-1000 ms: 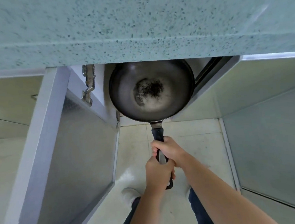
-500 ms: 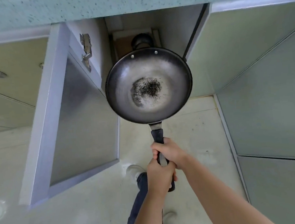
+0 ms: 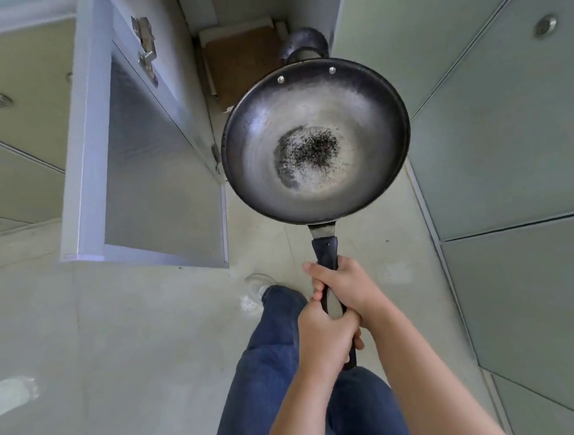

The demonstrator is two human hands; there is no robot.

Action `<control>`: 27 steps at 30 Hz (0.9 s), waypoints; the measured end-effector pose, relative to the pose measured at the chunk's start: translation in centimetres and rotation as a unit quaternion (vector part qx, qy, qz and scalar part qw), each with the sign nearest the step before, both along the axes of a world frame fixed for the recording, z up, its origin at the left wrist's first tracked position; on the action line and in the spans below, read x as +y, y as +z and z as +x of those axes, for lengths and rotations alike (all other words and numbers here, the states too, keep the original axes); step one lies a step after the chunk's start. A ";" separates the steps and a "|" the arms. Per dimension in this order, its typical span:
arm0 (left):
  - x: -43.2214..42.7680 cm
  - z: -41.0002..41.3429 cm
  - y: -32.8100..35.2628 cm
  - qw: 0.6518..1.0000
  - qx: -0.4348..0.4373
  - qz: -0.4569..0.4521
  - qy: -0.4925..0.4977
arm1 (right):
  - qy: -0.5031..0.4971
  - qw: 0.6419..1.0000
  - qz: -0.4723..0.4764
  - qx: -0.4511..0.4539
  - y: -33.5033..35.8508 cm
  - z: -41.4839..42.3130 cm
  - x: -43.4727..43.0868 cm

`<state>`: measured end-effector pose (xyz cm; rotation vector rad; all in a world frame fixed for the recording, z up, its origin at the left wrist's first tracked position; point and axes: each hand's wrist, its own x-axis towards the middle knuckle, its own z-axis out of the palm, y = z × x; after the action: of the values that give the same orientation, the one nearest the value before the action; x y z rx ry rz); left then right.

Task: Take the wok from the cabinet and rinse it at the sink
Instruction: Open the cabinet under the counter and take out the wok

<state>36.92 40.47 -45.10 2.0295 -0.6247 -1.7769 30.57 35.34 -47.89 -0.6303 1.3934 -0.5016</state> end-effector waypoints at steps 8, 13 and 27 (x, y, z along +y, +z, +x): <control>4.1 -1.9 5.5 0.996 0.010 -0.025 -0.090 | -0.092 0.995 -0.006 -0.030 6.2 -2.9 5.1; 5.1 -3.2 9.6 0.988 0.020 -0.062 -0.138 | -0.170 0.984 -0.026 -0.049 10.3 -4.5 6.8; 5.6 -6.9 19.9 0.952 0.035 -0.157 -0.262 | -0.290 0.950 -0.095 -0.065 21.1 -9.0 9.3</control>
<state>30.02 46.04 -25.17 1.6714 -1.4281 -1.8541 21.57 44.61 -26.84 -0.3203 1.4054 -1.1368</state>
